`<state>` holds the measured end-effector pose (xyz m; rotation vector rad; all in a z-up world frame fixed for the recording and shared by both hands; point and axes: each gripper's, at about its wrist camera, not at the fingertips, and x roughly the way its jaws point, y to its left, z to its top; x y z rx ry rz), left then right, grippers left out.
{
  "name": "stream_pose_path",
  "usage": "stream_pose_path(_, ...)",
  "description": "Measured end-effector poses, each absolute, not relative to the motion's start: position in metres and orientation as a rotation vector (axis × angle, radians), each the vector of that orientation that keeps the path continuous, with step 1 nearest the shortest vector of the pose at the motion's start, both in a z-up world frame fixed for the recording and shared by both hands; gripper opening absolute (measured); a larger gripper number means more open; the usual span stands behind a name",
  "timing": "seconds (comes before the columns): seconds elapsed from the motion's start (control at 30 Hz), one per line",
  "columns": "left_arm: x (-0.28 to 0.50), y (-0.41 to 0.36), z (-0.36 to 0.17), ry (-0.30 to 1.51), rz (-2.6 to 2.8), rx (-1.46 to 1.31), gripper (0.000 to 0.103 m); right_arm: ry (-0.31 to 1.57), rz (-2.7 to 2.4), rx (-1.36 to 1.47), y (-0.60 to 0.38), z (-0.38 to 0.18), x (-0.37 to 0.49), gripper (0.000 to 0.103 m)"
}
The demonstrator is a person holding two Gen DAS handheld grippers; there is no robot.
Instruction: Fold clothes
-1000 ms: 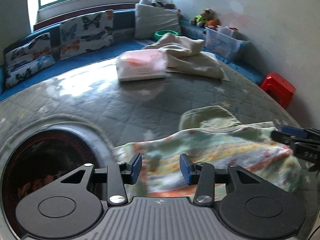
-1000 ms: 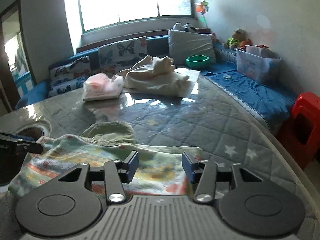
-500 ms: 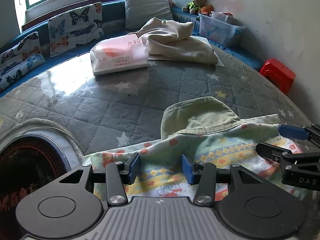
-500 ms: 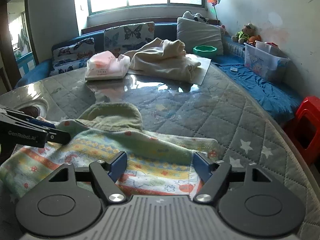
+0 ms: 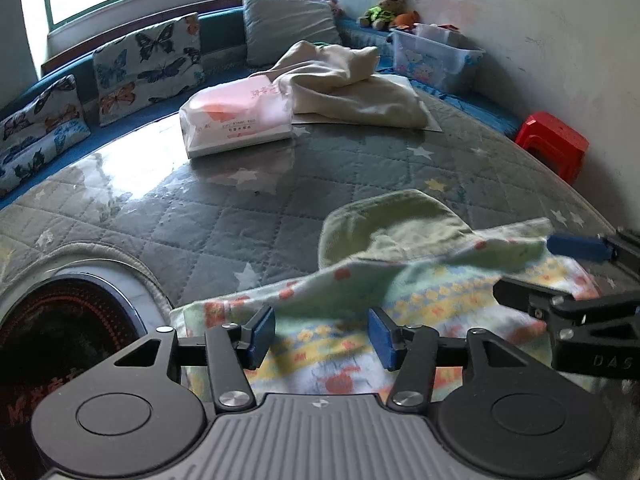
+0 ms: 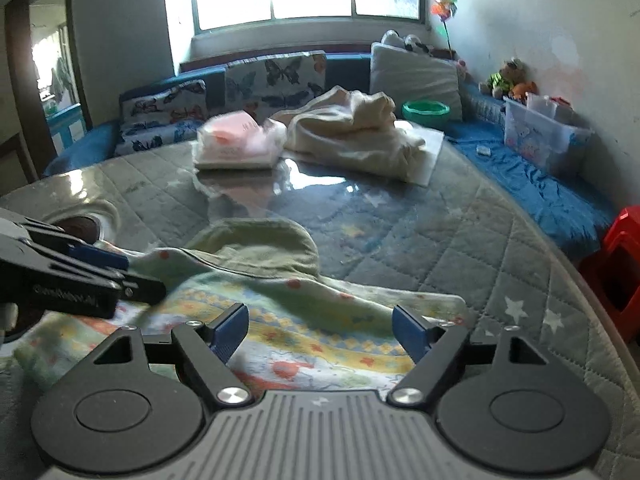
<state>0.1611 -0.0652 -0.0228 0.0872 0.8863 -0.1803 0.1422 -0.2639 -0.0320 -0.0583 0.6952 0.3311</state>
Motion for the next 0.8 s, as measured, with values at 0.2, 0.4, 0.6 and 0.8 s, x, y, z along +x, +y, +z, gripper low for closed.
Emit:
stream_pose_path(0.2,0.138,-0.068,-0.020,0.867,-0.206,0.132,0.058,0.692,0.380,-0.092,-0.250,-0.033,0.120,0.082)
stream_pose_path(0.4,0.115,-0.066,-0.021,0.853,-0.208,0.162,0.061,0.697,0.398,-0.131,-0.241,-0.040,0.096,0.082)
stream_pose_path(0.6,0.093,-0.065,-0.023,0.836,-0.199,0.193,0.066,0.701,0.409,-0.125,-0.240,-0.041,0.074,0.083)
stream_pose_path(0.8,0.079,-0.063,-0.021,0.850,-0.180,0.184,0.075,0.691,0.399,-0.126,-0.239,-0.039,0.063,0.084)
